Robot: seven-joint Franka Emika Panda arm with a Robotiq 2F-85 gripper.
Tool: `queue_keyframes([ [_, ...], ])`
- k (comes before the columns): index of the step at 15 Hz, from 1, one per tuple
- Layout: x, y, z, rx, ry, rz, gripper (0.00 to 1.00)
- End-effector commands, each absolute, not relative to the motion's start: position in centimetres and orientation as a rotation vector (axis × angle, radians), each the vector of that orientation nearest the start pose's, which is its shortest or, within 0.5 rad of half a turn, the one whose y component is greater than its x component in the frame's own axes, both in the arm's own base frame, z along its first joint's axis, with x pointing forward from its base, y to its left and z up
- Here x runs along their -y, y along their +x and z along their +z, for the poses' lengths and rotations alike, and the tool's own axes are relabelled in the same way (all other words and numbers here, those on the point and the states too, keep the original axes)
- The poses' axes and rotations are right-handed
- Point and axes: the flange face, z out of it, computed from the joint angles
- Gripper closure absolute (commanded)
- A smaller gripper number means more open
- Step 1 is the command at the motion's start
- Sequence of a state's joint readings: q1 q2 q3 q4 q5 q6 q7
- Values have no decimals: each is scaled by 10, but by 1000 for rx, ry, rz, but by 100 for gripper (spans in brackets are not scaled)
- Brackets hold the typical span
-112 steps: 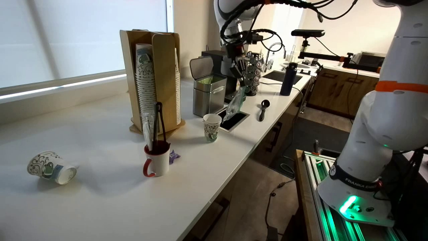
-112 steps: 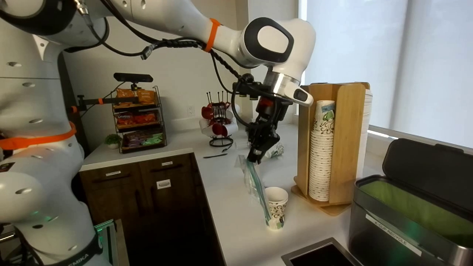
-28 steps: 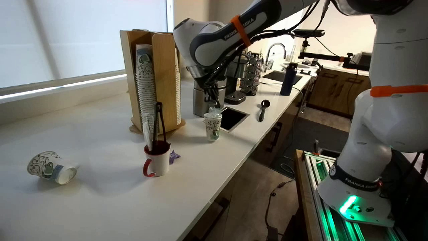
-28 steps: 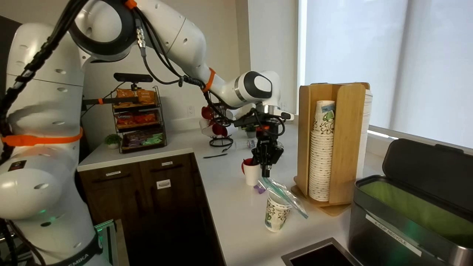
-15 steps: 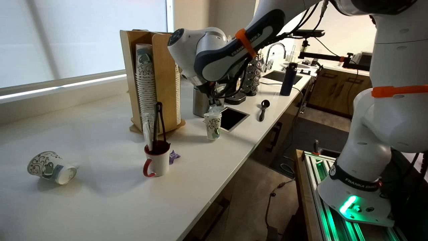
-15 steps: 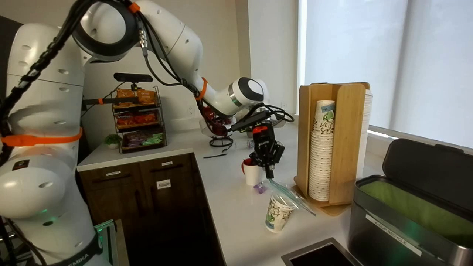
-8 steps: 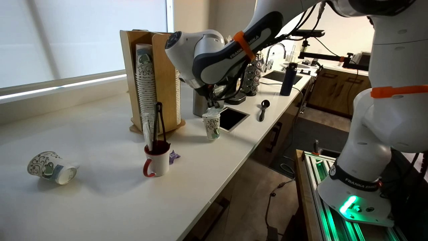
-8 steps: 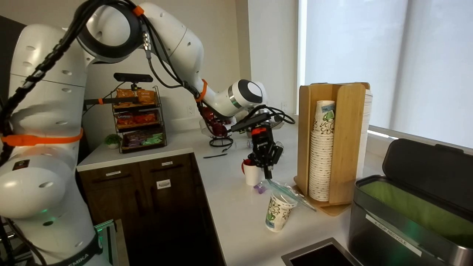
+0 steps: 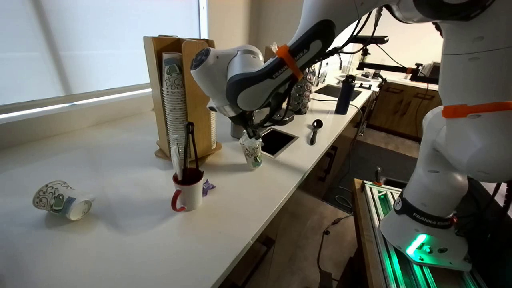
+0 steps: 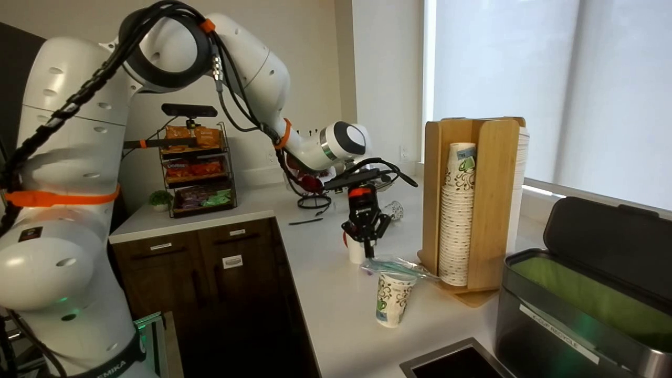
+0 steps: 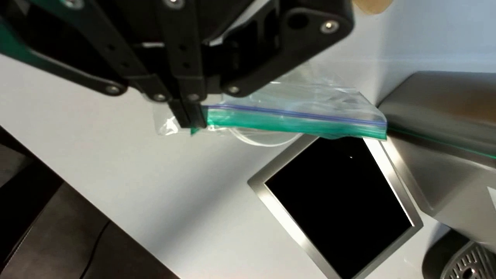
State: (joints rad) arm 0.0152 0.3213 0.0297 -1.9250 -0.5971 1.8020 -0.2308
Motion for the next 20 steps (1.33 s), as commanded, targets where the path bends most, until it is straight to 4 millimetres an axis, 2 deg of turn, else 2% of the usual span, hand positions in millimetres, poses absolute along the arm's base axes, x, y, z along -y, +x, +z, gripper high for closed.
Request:
queue_keyframes([
  [1, 14, 561, 300, 1021, -3302, 968, 99],
  [5, 13, 550, 292, 1018, -3259, 1064, 99],
  [6, 13, 549, 291, 1010, -3248, 1081, 73],
  [7, 13, 547, 290, 999, -3239, 1098, 72],
  [10, 14, 543, 290, 980, -3226, 1118, 52],
  [12, 14, 541, 293, 969, -3235, 1110, 36],
  [15, 14, 536, 312, 957, -3304, 1011, 12],
  [17, 14, 533, 331, 942, -3386, 855, 1],
  [20, 16, 531, 357, 896, -3460, 669, 0],
])
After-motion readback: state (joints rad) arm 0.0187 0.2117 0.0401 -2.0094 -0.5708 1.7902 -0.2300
